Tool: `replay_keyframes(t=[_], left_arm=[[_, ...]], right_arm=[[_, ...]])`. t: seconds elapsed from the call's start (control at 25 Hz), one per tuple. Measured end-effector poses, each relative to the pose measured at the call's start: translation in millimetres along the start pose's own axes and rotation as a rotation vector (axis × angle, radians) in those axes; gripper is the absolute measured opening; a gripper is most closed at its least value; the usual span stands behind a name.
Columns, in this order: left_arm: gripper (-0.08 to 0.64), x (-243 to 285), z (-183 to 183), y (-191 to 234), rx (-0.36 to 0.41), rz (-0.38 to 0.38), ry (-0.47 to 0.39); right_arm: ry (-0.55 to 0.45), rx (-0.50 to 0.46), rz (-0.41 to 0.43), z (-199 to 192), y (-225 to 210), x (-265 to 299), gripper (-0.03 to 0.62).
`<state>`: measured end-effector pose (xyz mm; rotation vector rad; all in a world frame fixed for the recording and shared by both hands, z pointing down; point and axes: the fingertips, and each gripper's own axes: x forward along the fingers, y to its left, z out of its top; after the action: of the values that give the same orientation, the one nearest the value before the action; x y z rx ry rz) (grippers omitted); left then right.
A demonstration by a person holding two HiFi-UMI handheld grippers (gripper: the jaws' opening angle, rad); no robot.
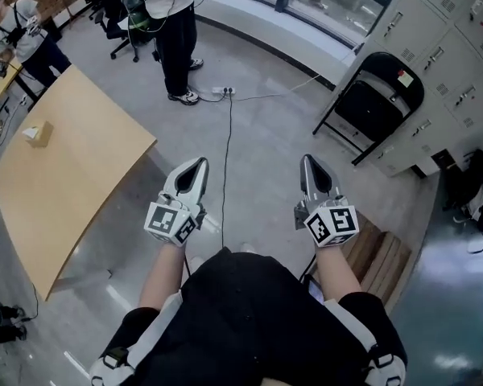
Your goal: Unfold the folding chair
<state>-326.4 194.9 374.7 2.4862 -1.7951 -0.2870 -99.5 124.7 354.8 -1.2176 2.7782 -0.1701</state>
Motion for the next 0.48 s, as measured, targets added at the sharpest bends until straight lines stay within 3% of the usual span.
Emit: replay_keyframes(t=[0.32,0.48], left_arm=[[-0.002,35,-9,-25,-0.004,-0.181,0.03],[-0.002,37,-7,-31,-0.011,-0.236,0.039]], right_arm=[[-0.033,0.015,-0.201,0,-30,-43,0.005],[-0.03,0.011,-0.266,-7,-26,-56,0.005]])
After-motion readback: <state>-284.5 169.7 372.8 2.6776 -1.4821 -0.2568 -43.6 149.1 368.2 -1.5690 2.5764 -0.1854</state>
